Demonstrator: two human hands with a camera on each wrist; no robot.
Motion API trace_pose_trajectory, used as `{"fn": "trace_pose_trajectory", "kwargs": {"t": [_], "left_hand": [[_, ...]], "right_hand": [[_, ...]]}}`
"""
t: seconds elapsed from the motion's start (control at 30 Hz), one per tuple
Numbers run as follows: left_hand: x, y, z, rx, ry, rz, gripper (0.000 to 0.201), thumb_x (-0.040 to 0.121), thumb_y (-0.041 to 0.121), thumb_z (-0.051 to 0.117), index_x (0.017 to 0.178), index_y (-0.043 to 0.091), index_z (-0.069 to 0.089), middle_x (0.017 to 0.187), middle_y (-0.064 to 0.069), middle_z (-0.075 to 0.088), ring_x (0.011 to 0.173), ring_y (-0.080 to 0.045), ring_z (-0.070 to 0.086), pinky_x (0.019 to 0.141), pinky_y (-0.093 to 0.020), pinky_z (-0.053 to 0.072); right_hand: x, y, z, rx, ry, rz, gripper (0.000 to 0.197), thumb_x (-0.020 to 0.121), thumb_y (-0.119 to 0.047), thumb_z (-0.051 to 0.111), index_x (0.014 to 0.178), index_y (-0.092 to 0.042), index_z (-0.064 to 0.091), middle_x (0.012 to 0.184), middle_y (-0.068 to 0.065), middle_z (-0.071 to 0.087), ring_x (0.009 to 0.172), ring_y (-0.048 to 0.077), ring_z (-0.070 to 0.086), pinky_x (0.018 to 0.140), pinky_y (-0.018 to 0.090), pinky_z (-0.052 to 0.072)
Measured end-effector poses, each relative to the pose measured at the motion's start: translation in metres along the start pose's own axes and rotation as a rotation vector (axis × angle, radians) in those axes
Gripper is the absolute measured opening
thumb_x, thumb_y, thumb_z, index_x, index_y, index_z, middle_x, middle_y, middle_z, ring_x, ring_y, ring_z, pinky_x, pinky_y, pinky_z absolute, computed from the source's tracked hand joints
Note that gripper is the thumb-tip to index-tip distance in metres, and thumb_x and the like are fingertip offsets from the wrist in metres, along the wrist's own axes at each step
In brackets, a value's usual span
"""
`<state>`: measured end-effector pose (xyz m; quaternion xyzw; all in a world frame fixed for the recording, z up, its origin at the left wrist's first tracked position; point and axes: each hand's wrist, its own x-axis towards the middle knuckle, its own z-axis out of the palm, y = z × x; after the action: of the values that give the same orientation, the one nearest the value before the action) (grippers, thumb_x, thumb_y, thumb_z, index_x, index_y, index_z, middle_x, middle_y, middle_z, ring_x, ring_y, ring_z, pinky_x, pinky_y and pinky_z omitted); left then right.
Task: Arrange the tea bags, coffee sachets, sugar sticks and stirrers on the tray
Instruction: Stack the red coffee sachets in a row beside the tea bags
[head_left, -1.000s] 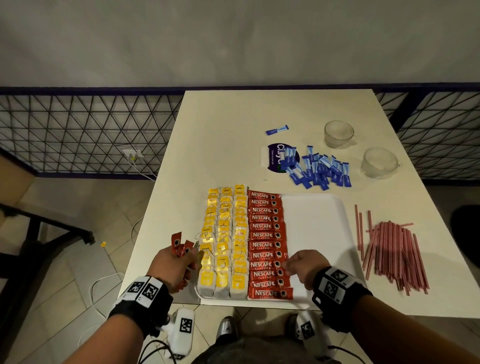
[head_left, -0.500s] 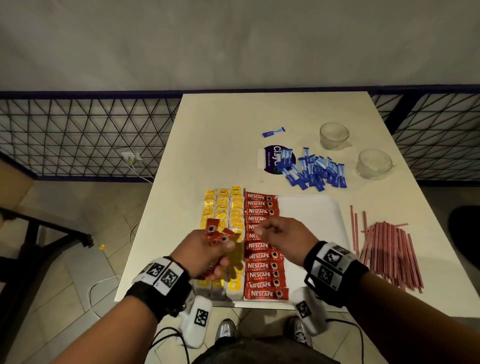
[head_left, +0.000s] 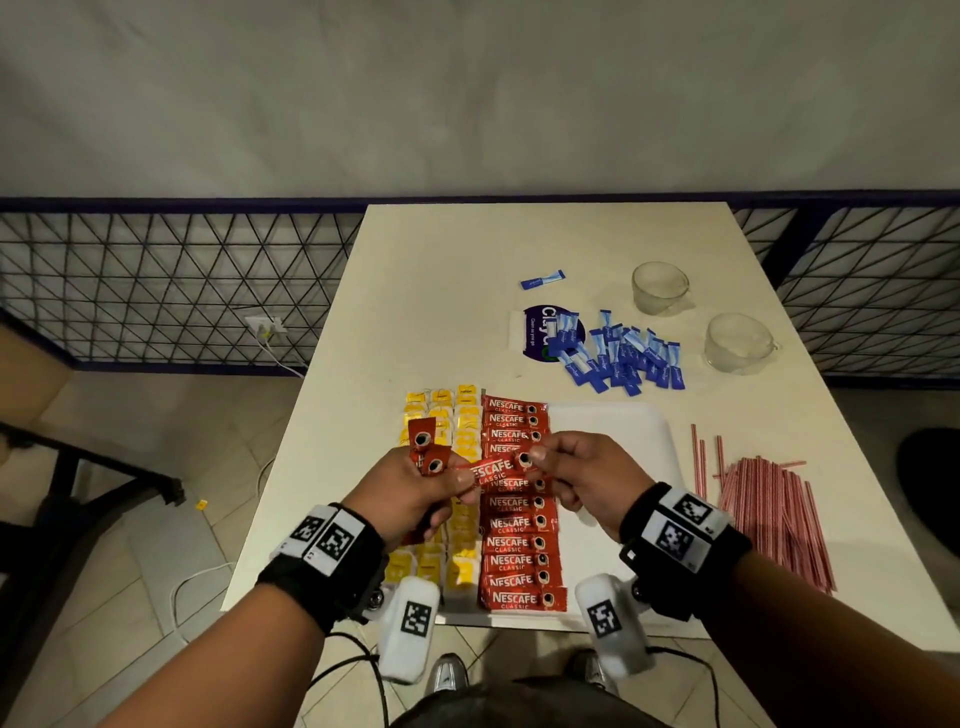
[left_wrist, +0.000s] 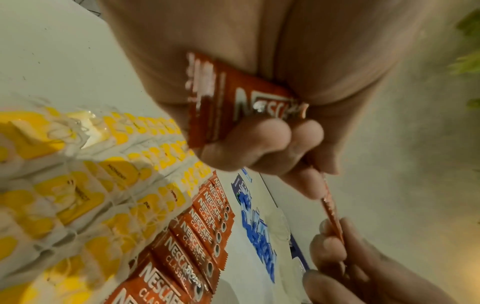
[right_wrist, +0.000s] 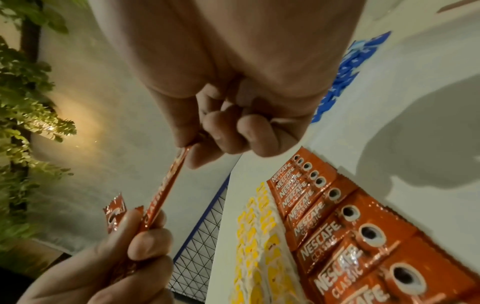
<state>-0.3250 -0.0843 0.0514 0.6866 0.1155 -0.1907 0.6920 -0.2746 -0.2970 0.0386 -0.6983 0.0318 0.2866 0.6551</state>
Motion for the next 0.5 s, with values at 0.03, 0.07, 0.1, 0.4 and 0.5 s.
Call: {"fn": "trace_pose_trajectory", "kwargs": {"t": [0.03,0.07,0.1,0.4,0.5], "left_hand": [[0.0,-0.002,0.001,-0.022,0.01,0.002,0.013,0.093,0.01,0.059,0.083,0.002,0.059,0.061,-0.005,0.065,0.037,-0.011,0.042,0.037,-0.019,0.036],[0.001,-0.003,0.002,-0.046,0.014,0.004,0.014,0.093,0.009,0.057,0.082,0.002,0.058,0.058,-0.003,0.063,0.036,-0.01,0.041,0.036,-0.019,0.035],[0.001,-0.004,0.003,-0.066,0.018,0.004,0.015,0.094,0.008,0.056,0.081,0.002,0.058,0.057,-0.002,0.062,0.036,-0.01,0.041,0.037,-0.019,0.035],[0.002,-0.018,0.01,-0.067,0.037,-0.037,0.02,0.094,0.014,0.059,0.077,0.004,0.061,0.059,-0.006,0.06,0.038,-0.013,0.041,0.039,-0.019,0.035],[-0.001,-0.026,0.002,0.147,0.081,-0.049,0.028,0.091,0.029,0.065,0.074,0.007,0.067,0.059,-0.007,0.06,0.042,-0.017,0.042,0.041,-0.021,0.035]], "right_hand": [[0.0,0.002,-0.001,0.021,-0.019,0.018,0.011,0.094,-0.014,0.057,0.086,-0.008,0.064,0.072,0.004,0.068,0.045,0.01,0.034,0.045,0.02,0.03],[-0.001,0.004,-0.002,0.047,-0.03,0.031,0.012,0.094,-0.013,0.057,0.085,-0.008,0.063,0.073,0.005,0.068,0.045,0.009,0.034,0.045,0.02,0.031],[-0.001,0.007,-0.002,0.071,-0.031,0.038,0.013,0.094,-0.012,0.056,0.085,-0.008,0.062,0.074,0.007,0.068,0.045,0.009,0.034,0.045,0.021,0.031],[-0.01,0.021,-0.004,0.157,0.005,0.106,0.012,0.094,-0.012,0.056,0.086,-0.005,0.063,0.076,0.007,0.069,0.045,0.01,0.036,0.047,0.023,0.031],[-0.013,0.032,-0.012,0.093,0.046,0.188,0.012,0.093,-0.015,0.059,0.092,-0.005,0.066,0.081,0.008,0.069,0.046,0.009,0.038,0.047,0.023,0.032]]}}
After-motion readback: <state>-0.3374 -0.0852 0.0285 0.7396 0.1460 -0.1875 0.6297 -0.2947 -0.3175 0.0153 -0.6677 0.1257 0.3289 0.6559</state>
